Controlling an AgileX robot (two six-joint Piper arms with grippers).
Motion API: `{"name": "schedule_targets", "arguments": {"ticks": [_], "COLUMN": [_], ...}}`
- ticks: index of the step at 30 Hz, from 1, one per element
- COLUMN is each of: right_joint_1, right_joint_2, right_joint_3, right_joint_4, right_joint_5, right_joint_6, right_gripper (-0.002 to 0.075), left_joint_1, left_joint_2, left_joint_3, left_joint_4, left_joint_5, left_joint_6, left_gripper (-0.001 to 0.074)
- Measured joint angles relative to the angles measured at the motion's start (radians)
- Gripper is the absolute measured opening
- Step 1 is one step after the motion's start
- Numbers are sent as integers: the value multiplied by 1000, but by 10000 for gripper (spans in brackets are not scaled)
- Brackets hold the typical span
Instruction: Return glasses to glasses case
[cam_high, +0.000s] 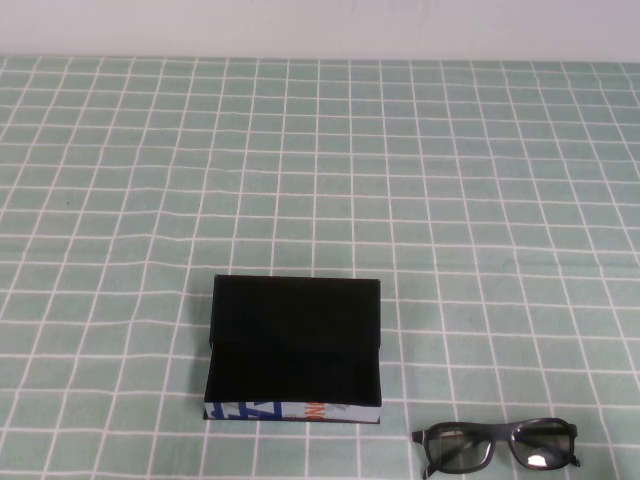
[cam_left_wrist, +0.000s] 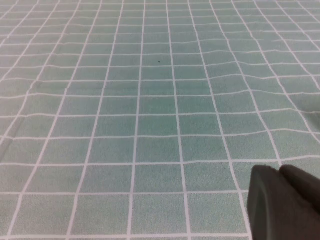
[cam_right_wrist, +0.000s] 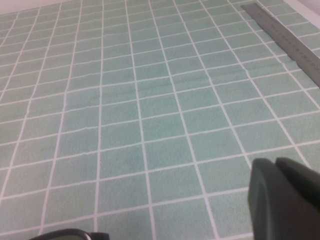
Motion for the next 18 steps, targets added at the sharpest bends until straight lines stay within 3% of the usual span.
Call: {"name": "schedule_targets", "arguments": {"ticks": [18], "right_joint_1": [0], "right_joint_2": [0], "right_joint_3": [0], "right_joint_4": [7], "right_joint_5": [0], "right_joint_6": [3], "right_gripper": [-15], "left_joint_1": [0], "left_joint_2": [0], "left_joint_3": [0], "left_joint_4": [0], "left_joint_5": [0], "left_joint_6": [0], "left_gripper": [-6]}}
